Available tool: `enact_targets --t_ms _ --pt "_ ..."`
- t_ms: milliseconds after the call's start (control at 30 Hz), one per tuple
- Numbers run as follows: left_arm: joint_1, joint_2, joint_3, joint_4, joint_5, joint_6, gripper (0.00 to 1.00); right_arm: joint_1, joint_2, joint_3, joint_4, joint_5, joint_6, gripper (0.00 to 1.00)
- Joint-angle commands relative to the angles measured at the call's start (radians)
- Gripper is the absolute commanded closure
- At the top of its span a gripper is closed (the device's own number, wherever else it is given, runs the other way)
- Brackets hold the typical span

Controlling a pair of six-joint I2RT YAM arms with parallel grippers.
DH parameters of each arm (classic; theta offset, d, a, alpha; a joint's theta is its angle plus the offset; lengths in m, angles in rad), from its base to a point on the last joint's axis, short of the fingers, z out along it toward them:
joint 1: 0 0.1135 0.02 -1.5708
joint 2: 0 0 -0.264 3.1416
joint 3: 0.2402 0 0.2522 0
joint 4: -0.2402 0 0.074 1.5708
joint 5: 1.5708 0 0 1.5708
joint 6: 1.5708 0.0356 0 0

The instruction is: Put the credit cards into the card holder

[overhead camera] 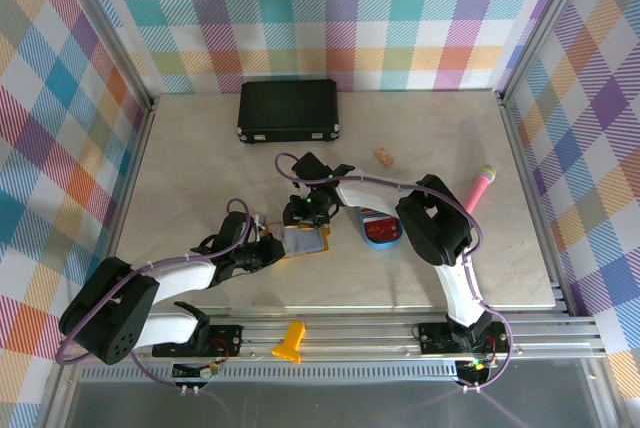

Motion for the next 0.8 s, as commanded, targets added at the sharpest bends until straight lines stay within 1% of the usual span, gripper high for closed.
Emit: enact_targets --t_ms 0,167,267,333,400,567,767 --pt "-0.011 -0.011 0.001 -0.1 -0.054 0.028 0.92 0.009 -0.006 0.005 0.025 -0.053 -0.029 0.65" --pt "-0.01 -0.042 0.012 -0.135 -0.064 0.032 0.9 0.02 -0.01 -0.018 0.044 -0.075 -0.022 0.65" --pt "-0.009 -0.067 0.028 -0.171 -0.067 0.036 0.85 0.023 -0.014 -0.021 0.046 -0.073 -0.019 0.66" --pt "-0.007 -0.092 0.044 -0.209 -0.071 0.037 0.79 0.026 -0.018 -0.022 0.048 -0.07 -0.021 0.66" --pt "-0.006 -0.122 0.054 -0.244 -0.083 0.04 0.77 0.026 -0.018 -0.018 0.049 -0.072 -0.021 0.66" --pt "0.015 -0.21 0.056 -0.33 -0.098 0.047 0.78 0.033 -0.011 -0.004 0.057 -0.088 -0.021 0.65" --pt "0.069 -0.261 0.057 -0.415 -0.061 0.048 0.79 0.048 0.016 0.03 0.07 -0.104 -0.008 0.65"
